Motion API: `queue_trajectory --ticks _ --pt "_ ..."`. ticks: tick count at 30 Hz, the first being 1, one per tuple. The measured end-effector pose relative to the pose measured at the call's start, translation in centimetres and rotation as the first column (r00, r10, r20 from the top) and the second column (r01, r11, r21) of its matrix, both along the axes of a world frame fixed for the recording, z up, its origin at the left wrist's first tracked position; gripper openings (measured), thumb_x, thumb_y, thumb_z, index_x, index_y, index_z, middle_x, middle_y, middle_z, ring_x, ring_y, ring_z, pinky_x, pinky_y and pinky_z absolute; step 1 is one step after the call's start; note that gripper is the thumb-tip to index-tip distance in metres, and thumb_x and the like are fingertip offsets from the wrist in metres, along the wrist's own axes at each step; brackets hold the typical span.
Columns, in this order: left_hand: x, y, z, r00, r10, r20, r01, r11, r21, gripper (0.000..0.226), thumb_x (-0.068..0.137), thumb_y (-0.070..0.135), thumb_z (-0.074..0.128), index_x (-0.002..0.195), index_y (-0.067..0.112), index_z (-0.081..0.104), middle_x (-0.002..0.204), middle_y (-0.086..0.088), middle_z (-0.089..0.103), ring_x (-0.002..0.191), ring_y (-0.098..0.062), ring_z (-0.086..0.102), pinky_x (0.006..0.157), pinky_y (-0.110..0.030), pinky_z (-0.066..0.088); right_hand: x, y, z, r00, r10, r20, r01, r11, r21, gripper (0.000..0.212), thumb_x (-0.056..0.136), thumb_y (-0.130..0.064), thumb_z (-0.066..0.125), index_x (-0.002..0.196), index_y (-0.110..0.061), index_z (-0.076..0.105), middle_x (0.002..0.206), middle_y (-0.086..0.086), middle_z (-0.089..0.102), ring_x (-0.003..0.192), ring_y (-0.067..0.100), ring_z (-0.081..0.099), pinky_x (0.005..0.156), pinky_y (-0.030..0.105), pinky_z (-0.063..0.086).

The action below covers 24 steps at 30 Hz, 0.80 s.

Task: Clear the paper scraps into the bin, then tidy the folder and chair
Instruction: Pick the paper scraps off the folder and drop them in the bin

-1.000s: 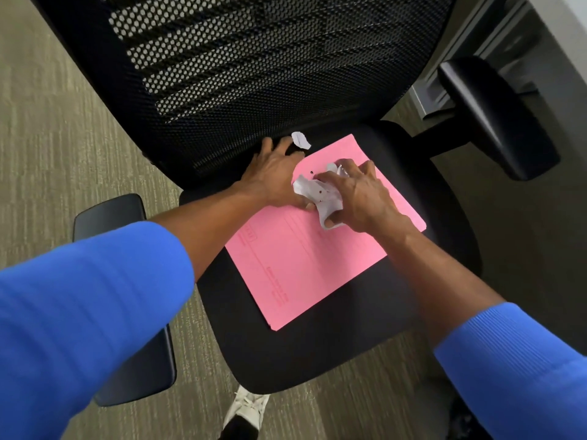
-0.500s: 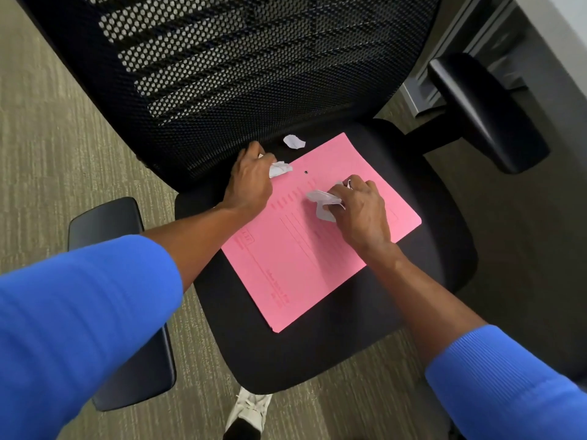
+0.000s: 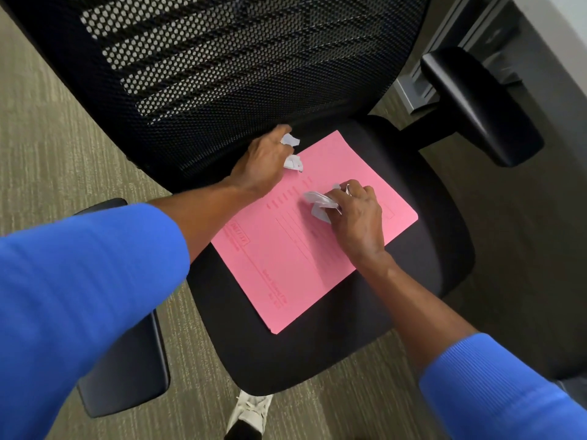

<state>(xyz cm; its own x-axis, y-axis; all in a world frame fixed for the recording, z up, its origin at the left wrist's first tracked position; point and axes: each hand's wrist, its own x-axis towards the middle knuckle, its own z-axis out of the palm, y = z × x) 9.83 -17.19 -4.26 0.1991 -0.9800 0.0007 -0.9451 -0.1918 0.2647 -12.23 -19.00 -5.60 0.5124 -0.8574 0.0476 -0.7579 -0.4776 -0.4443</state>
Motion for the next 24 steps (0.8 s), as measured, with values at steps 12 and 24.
queue_trajectory --ticks 12,24 --pt "1.7 -2.5 0.1 0.994 -0.110 -0.025 0.112 0.991 0.079 0.026 0.095 -0.006 0.063 0.118 0.000 0.073 0.130 -0.018 0.067 0.114 -0.042 0.069 0.103 -0.051 0.055 0.1 0.3 0.1 1.000 -0.001 -0.015 0.001 1.000 -0.007 0.022 0.093 -0.015 0.078 0.115 -0.009 0.078 0.118 0.012 0.068 0.093 0.029 0.051 0.069 0.037 0.042" --pt "-0.8 -1.1 1.9 1.000 0.003 -0.013 -0.003 1.000 -0.007 0.027 0.101 -0.002 0.055 0.126 0.001 0.065 0.136 -0.013 0.055 0.108 -0.042 0.065 0.093 -0.054 0.058 -2.1 0.9 1.0 0.978 -0.169 0.120 0.156 0.982 0.107 0.014 0.095 -0.017 0.073 0.106 -0.014 0.081 0.097 0.003 0.063 0.089 0.027 0.058 0.072 0.030 0.034"
